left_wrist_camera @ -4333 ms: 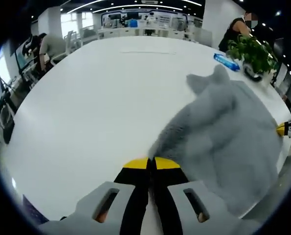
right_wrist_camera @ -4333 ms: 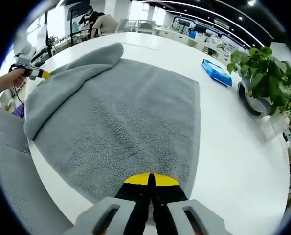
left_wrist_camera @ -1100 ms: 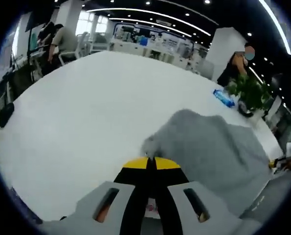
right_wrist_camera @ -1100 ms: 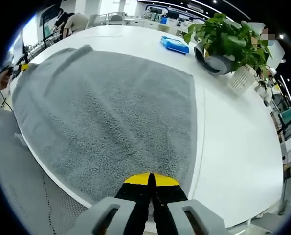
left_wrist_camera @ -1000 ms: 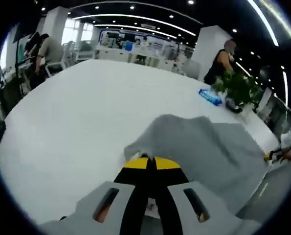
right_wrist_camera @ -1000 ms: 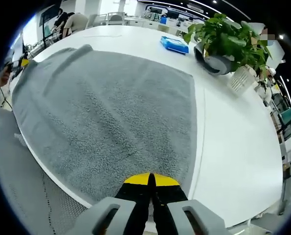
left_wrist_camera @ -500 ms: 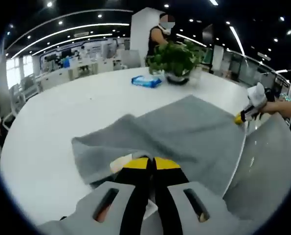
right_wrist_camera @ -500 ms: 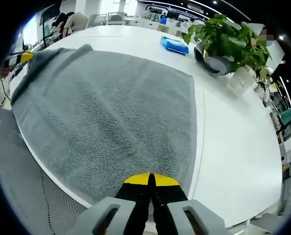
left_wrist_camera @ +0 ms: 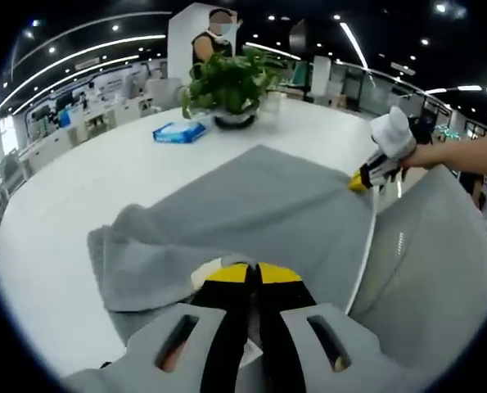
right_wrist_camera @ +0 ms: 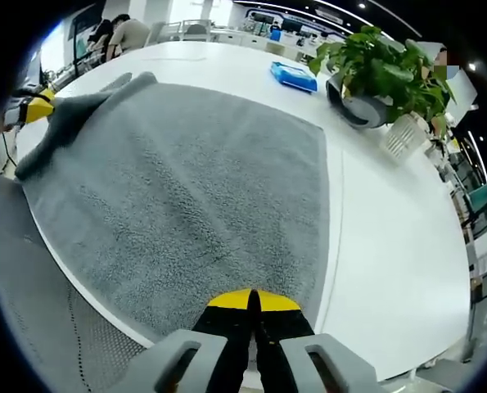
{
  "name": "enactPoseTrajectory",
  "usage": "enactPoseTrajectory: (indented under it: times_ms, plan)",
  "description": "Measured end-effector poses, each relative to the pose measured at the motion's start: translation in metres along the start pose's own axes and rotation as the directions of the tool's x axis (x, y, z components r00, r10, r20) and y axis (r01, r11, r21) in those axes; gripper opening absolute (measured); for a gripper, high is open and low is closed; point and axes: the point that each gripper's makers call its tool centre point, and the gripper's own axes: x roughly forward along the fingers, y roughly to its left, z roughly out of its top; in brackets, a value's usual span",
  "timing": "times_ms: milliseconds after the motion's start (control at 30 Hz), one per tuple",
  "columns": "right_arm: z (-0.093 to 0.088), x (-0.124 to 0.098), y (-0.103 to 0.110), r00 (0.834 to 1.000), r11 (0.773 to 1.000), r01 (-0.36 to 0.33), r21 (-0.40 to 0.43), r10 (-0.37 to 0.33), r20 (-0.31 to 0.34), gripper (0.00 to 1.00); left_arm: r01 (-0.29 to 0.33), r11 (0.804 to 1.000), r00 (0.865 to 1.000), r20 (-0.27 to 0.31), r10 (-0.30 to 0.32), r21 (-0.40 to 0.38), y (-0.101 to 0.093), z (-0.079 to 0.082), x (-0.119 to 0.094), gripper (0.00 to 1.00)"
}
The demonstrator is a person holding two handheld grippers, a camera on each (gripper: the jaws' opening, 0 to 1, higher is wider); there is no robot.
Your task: Open the folded towel by lifting each exposed corner and separating the folded layers until the towel lies flat within the target outline without major curled edges
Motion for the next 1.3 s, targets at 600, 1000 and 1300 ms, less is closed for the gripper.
enactPoseTrajectory:
  times_ms: [600, 1000, 1300]
  plan:
    - [0.000, 0.001, -0.001, 1.000, 1.000, 0.006, -0.017, -0.006, -0.006, 0.00, 0.040, 0.976, 0.999, 0.033, -0.034, -0.213, 0.002, -0.003, -0.011, 0.20]
    - [0.001, 0.001, -0.001, 1.000, 1.000, 0.006, -0.010, -0.006, -0.004, 0.00, -0.199, 0.934, 0.979, -0.026, 0.201, -0.297, 0.088, -0.027, -0.028, 0.19]
    - [0.001, 0.001, 0.000, 1.000, 1.000, 0.008, -0.013, -0.008, -0.006, 0.00, -0.330, 0.860, 0.943, -0.091, 0.321, -0.390, 0.152, -0.049, -0.034, 0.19]
